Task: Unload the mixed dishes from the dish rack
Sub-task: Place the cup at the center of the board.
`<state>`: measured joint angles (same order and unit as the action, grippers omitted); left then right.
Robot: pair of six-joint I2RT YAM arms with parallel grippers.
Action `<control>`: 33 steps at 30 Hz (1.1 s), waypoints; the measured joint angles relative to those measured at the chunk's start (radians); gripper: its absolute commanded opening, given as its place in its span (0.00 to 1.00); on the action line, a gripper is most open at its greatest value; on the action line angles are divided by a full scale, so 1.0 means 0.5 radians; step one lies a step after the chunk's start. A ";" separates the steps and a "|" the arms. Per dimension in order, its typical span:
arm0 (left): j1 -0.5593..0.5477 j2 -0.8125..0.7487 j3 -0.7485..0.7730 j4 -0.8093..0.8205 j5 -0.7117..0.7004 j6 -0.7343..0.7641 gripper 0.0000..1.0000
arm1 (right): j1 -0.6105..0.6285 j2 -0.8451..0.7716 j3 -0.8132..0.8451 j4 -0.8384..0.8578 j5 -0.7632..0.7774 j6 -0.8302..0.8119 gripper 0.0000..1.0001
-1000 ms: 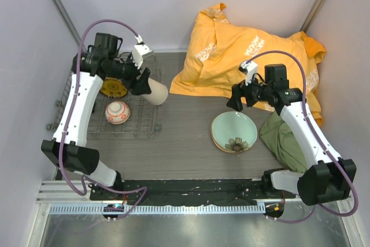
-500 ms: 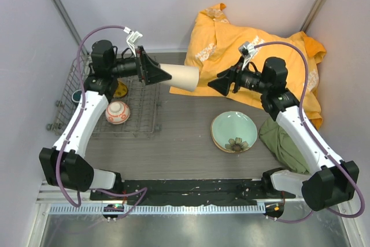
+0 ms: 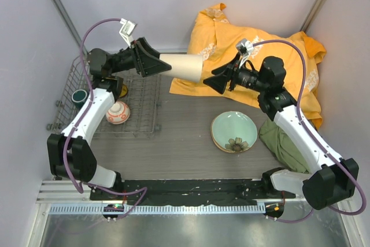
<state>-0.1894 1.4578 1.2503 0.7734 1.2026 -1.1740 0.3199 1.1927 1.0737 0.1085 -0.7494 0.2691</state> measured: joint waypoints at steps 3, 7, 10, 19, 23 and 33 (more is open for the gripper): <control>0.000 0.000 -0.029 0.116 0.011 -0.080 0.00 | 0.013 0.029 0.030 0.019 0.002 0.008 0.73; 0.000 0.000 -0.066 0.183 0.016 -0.128 0.01 | 0.029 0.060 0.066 0.045 -0.002 0.035 0.73; 0.000 0.000 -0.092 0.210 0.021 -0.150 0.00 | 0.040 0.073 0.091 0.071 -0.002 0.053 0.73; -0.011 -0.001 -0.202 0.225 0.027 -0.148 0.01 | 0.141 0.205 0.193 0.146 -0.002 0.104 0.73; -0.030 -0.002 -0.206 0.226 0.028 -0.145 0.00 | 0.188 0.293 0.229 0.161 -0.002 0.104 0.71; -0.049 -0.012 -0.253 0.225 0.043 -0.133 0.51 | 0.249 0.391 0.233 0.336 -0.058 0.141 0.01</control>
<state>-0.2138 1.4517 1.1240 0.8860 1.2243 -1.2404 0.4442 1.3884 1.1900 0.2764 -0.7784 0.3397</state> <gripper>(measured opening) 0.672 0.198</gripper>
